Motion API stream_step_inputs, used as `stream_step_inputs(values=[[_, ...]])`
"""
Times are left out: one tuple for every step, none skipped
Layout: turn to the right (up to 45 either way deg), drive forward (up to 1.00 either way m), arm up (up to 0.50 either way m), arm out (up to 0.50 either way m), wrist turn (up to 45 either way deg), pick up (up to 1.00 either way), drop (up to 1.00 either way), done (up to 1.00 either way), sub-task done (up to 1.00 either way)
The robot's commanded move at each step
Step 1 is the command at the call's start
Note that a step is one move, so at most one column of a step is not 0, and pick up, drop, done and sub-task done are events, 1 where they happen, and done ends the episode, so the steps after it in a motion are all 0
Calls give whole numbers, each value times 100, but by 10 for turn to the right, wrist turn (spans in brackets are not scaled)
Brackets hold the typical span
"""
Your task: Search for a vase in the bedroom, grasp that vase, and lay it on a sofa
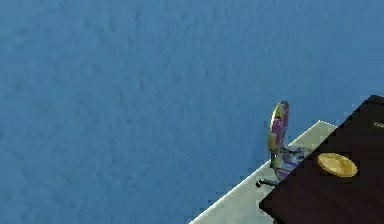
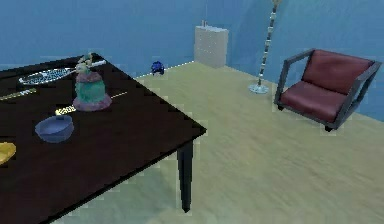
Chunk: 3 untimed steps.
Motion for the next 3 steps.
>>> stream_step_inputs(values=[[0, 55, 0, 0, 0, 0, 0, 0, 0], [30, 0, 0, 0, 0, 0, 0, 0, 0], [0, 20, 0, 0, 0, 0, 0, 0, 0]])
